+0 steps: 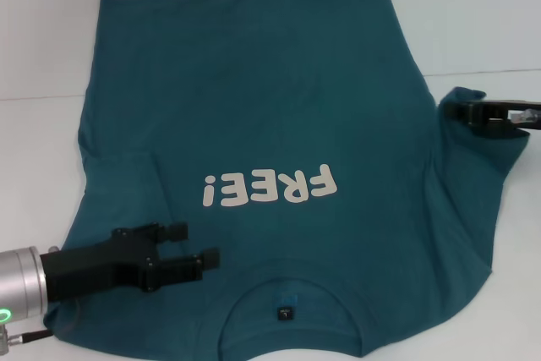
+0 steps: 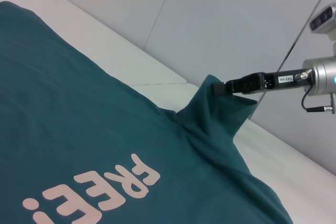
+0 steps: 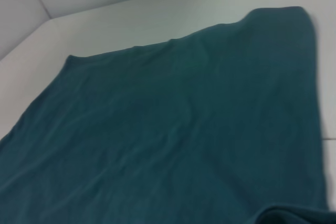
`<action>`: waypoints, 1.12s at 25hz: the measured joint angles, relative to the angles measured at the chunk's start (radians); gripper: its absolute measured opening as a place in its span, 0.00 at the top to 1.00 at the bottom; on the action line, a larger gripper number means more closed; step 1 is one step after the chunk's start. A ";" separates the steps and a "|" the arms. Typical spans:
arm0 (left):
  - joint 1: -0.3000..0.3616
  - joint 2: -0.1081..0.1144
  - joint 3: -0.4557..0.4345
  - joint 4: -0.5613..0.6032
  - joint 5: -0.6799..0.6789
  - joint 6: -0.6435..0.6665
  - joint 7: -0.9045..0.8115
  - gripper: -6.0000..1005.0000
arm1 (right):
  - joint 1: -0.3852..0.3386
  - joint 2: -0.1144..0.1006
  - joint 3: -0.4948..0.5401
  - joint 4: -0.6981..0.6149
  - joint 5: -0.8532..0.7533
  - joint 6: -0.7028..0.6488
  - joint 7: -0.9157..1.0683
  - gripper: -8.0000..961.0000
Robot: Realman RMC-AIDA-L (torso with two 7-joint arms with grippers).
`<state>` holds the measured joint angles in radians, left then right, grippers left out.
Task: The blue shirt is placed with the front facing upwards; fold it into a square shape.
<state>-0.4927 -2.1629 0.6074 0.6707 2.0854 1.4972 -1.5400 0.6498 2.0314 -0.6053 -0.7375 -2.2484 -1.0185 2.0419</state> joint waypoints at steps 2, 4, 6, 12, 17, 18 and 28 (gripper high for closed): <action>0.000 0.000 0.000 0.000 -0.004 -0.001 0.000 0.11 | 0.007 0.004 -0.008 0.003 0.000 0.002 0.000 0.98; 0.000 0.000 0.000 0.000 -0.008 -0.001 0.000 0.11 | 0.010 0.009 -0.020 0.004 0.000 0.007 0.001 0.97; 0.000 0.000 0.000 0.001 -0.009 -0.002 0.000 0.11 | 0.014 0.013 -0.033 0.005 0.001 0.009 0.001 0.97; 0.000 0.001 0.000 0.001 -0.010 -0.003 0.000 0.11 | 0.024 0.023 -0.100 0.013 0.003 0.008 0.001 0.97; 0.001 0.001 0.000 0.001 -0.010 -0.008 0.000 0.11 | 0.040 0.048 -0.141 0.012 0.001 0.030 -0.006 0.87; 0.002 0.002 0.000 0.001 -0.010 -0.011 0.000 0.11 | 0.041 0.051 -0.147 0.011 0.002 0.043 -0.006 0.84; 0.003 0.002 0.000 0.001 -0.010 -0.018 0.000 0.11 | 0.011 0.037 -0.154 -0.001 -0.001 0.054 0.016 0.43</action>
<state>-0.4899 -2.1613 0.6074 0.6722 2.0753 1.4792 -1.5401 0.6611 2.0688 -0.7591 -0.7386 -2.2491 -0.9644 2.0583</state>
